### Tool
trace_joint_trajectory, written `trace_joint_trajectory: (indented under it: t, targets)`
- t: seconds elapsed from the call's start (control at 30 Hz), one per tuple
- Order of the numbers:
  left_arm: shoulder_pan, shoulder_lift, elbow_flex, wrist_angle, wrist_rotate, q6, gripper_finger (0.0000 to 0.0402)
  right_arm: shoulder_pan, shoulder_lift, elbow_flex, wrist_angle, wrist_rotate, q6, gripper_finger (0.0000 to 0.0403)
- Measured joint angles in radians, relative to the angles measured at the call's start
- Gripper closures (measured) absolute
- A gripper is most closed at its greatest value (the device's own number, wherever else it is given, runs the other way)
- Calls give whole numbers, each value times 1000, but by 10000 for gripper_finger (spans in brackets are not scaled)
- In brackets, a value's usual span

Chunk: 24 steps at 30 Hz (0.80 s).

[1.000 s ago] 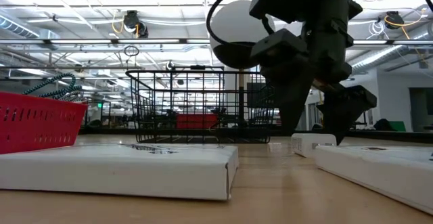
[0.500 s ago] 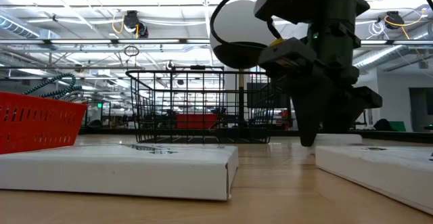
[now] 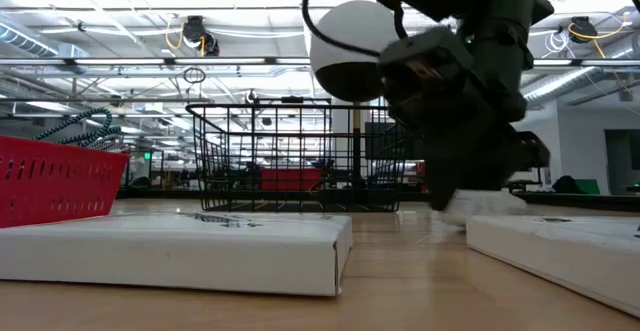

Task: Pick and place items into bin
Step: Put the top white charger adapter into the wire basket

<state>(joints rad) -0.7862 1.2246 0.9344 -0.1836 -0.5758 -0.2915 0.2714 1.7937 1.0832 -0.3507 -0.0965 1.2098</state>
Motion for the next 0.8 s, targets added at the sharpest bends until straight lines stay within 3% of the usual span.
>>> trace_joint_trajectory:
  t: [0.37,0.63,0.8]
  targets:
    - [0,0,0,0,-1,2,225,-1,-28,1,172,55,-125,254]
    - [0,0,0,2,-1,2,225,-19,-37,3,487,145,-350,260]
    - [0,0,0,0,-1,1,224,-44,-69,3,589,228,-507,260]
